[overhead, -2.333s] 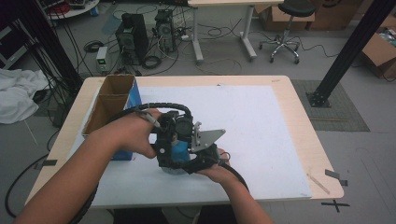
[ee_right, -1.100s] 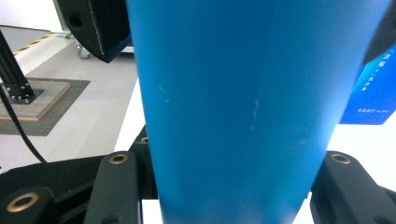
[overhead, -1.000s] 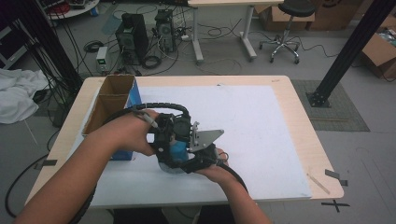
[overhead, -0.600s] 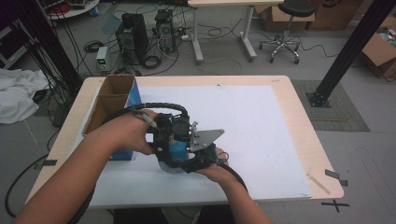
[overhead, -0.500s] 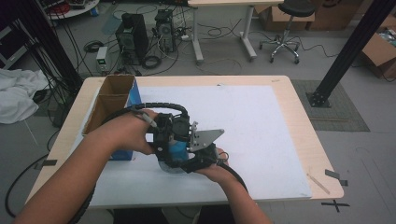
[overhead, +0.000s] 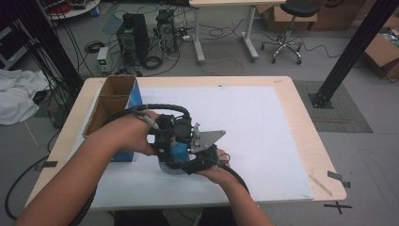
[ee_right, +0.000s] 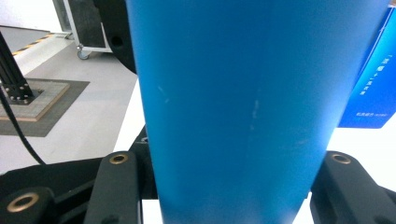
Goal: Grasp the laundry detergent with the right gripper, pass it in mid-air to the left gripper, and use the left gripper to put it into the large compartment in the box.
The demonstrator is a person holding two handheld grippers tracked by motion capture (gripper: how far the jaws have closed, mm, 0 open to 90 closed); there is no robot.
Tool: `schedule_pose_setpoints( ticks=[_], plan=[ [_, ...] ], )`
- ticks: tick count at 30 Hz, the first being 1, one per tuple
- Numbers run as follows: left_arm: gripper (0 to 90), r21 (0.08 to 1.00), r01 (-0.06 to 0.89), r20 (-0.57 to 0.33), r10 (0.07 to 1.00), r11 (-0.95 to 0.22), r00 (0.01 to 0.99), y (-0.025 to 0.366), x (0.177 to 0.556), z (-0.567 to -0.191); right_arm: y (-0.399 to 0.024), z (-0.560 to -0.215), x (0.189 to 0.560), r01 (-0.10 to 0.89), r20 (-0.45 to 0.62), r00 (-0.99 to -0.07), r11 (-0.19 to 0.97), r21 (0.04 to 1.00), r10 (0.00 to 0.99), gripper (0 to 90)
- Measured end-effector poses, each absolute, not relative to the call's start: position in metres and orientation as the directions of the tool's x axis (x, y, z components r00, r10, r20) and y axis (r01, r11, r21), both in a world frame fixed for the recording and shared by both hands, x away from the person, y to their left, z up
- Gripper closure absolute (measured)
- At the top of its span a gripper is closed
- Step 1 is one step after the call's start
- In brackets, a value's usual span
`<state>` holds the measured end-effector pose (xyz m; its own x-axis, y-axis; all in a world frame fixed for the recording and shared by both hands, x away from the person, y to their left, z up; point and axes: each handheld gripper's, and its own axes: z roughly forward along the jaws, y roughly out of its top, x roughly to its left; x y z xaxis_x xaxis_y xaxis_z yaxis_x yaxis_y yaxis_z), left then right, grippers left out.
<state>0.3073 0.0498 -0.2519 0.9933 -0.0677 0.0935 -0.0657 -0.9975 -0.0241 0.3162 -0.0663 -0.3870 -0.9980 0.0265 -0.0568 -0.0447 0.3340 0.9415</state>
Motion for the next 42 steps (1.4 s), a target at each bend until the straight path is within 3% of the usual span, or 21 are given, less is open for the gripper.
schedule_pose_setpoints(
  ticks=[19,30,38,42],
  plan=[
    [39.2,-0.045,-0.059,0.116,-0.064,-0.997,0.991,0.044,0.304,-0.249,-0.068,-0.387,0.317,-0.068,-0.079,-0.997,0.313,0.947,0.02,43.3],
    [39.1,-0.035,-0.024,0.096,-0.027,-0.999,0.995,0.046,0.312,-0.242,-0.082,-0.379,0.315,-0.079,-0.109,-0.992,0.334,0.939,0.07,30.5],
    [39.0,-0.035,-0.004,0.099,-0.008,-0.999,0.995,0.051,0.318,-0.239,-0.098,-0.361,0.312,-0.095,-0.151,-0.984,0.434,0.896,0.096,17.5],
    [38.9,-0.032,0.007,0.095,0.004,-0.999,0.995,0.054,0.321,-0.236,-0.108,-0.355,0.317,-0.064,-0.12,-0.989,0.484,0.873,0.084,13.5]
  ],
)
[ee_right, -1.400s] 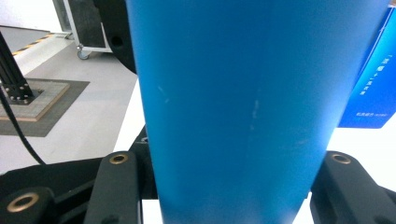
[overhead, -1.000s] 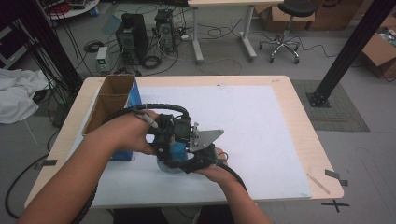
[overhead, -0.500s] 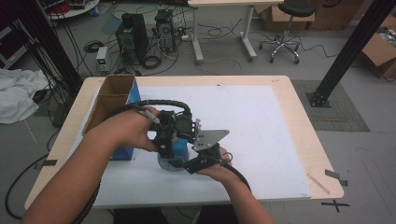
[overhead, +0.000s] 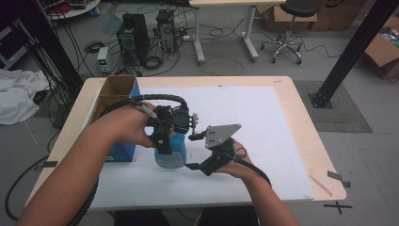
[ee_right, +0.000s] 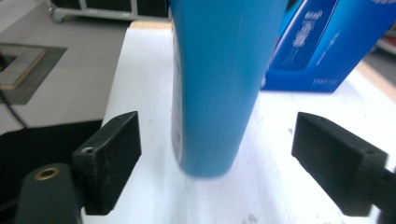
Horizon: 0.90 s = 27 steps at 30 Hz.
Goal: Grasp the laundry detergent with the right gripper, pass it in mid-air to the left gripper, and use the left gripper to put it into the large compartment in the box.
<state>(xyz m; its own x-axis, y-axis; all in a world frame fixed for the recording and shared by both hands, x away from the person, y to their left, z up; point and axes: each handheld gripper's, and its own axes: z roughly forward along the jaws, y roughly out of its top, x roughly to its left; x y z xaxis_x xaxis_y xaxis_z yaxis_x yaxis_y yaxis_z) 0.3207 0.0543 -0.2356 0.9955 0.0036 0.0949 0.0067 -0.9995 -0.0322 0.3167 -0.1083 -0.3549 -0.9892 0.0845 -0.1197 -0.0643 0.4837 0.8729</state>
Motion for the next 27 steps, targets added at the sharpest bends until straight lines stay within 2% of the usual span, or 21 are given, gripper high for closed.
schedule_pose_setpoints(
  ticks=[4,9,13,15,16,18,27],
  plan=[
    [38.9,-0.037,0.014,0.094,0.01,-0.999,0.995,0.056,0.322,-0.235,-0.115,-0.35,0.318,-0.047,-0.119,-0.988,0.55,0.834,0.095,8.8],
    [38.8,-0.037,0.028,0.089,0.024,-0.999,0.996,0.057,0.324,-0.233,-0.119,-0.345,0.317,-0.048,-0.121,-0.989,0.59,0.806,0.086,7.6],
    [38.8,-0.045,0.047,0.093,0.043,-0.998,0.995,0.06,0.325,-0.228,-0.126,-0.337,0.322,-0.007,-0.064,-0.996,0.642,0.766,0.065,4.1],
    [38.8,-0.055,0.055,0.096,0.049,-0.997,0.994,0.062,0.326,-0.225,-0.13,-0.332,0.326,0.015,-0.033,-0.998,0.715,0.699,0.054,0.8],
    [38.8,-0.057,0.062,0.095,0.057,-0.996,0.994,0.063,0.326,-0.224,-0.13,-0.332,0.326,0.015,-0.033,-0.998,0.715,0.699,0.054,0.8],
    [38.7,-0.056,0.079,0.1,0.073,-0.995,0.992,0.066,0.328,-0.219,-0.134,-0.325,0.329,0.022,-0.014,-0.999,0.783,0.622,0.039,0.0],
    [38.7,-0.052,0.148,0.097,0.142,-0.988,0.985,0.076,0.335,-0.203,-0.139,-0.31,0.331,0.017,0.055,-0.998,0.893,0.449,-0.009,0.0]
  ],
)
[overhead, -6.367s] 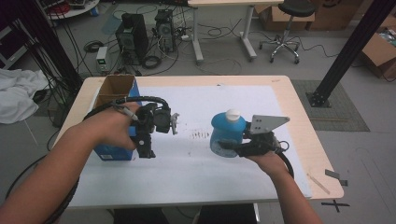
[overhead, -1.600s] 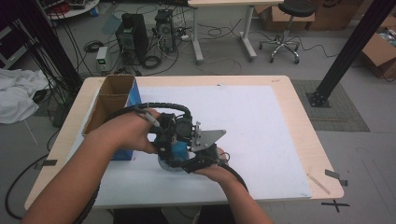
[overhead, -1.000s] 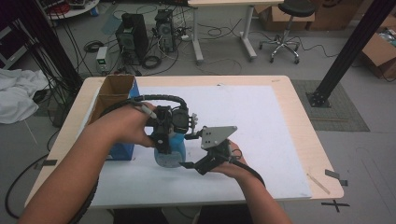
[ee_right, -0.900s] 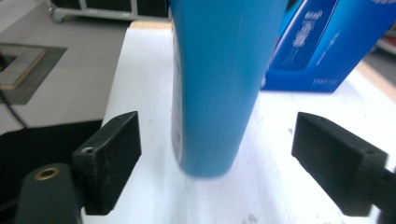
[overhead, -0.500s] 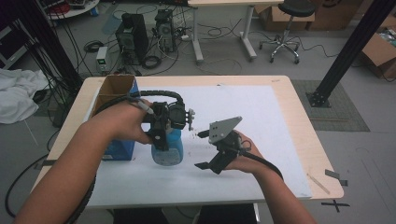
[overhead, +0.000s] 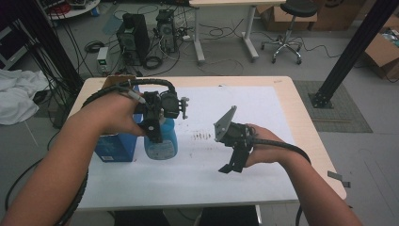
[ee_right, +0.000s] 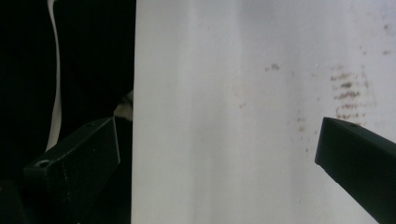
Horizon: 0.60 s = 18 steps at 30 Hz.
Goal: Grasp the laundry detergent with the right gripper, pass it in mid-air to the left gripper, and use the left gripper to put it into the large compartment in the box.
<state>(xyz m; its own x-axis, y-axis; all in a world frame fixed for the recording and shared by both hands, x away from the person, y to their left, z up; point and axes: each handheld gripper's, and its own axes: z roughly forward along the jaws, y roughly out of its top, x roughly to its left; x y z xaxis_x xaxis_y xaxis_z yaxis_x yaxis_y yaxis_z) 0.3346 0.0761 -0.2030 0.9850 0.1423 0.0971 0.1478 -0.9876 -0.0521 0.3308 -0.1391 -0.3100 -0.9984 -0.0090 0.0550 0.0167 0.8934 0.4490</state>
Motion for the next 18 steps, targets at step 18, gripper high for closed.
schedule_pose_setpoints(
  ticks=[18],
  plan=[
    [38.6,-0.039,0.505,0.07,0.502,-0.862,0.862,0.122,0.358,-0.155,-0.166,-0.286,0.34,0.033,0.124,-0.992,0.971,0.235,0.004,0.0]
  ],
)
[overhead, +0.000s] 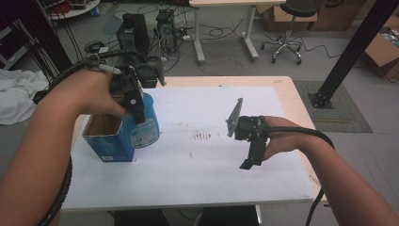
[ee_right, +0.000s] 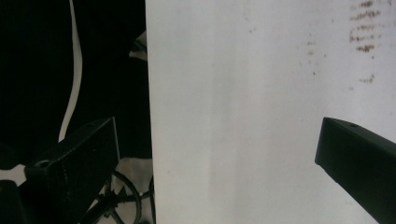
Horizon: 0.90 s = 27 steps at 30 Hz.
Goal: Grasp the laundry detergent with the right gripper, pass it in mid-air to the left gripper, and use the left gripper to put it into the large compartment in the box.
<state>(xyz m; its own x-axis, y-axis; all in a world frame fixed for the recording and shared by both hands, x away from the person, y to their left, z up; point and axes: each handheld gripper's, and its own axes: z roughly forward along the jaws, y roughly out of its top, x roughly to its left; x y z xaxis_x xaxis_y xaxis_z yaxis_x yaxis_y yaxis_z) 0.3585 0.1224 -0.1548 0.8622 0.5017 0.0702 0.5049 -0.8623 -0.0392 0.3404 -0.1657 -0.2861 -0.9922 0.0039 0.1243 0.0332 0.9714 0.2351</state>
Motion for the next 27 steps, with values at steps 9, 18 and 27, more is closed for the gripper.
schedule_pose_setpoints(
  ticks=[9,18,27],
  plan=[
    [38.5,-0.016,0.676,0.08,0.673,-0.737,0.735,0.147,0.369,-0.139,-0.179,-0.285,0.343,0.05,0.141,-0.99,0.983,0.177,0.025,0.0],
    [38.6,0.003,0.787,0.103,0.783,-0.618,0.614,0.159,0.377,-0.121,-0.184,-0.283,0.346,0.058,0.148,-0.988,0.984,0.166,0.033,0.0],
    [38.7,0.016,0.917,0.028,0.917,-0.399,0.398,0.181,0.389,-0.105,-0.187,-0.281,0.348,0.05,0.148,-0.989,0.988,0.144,0.029,0.0]
  ],
)
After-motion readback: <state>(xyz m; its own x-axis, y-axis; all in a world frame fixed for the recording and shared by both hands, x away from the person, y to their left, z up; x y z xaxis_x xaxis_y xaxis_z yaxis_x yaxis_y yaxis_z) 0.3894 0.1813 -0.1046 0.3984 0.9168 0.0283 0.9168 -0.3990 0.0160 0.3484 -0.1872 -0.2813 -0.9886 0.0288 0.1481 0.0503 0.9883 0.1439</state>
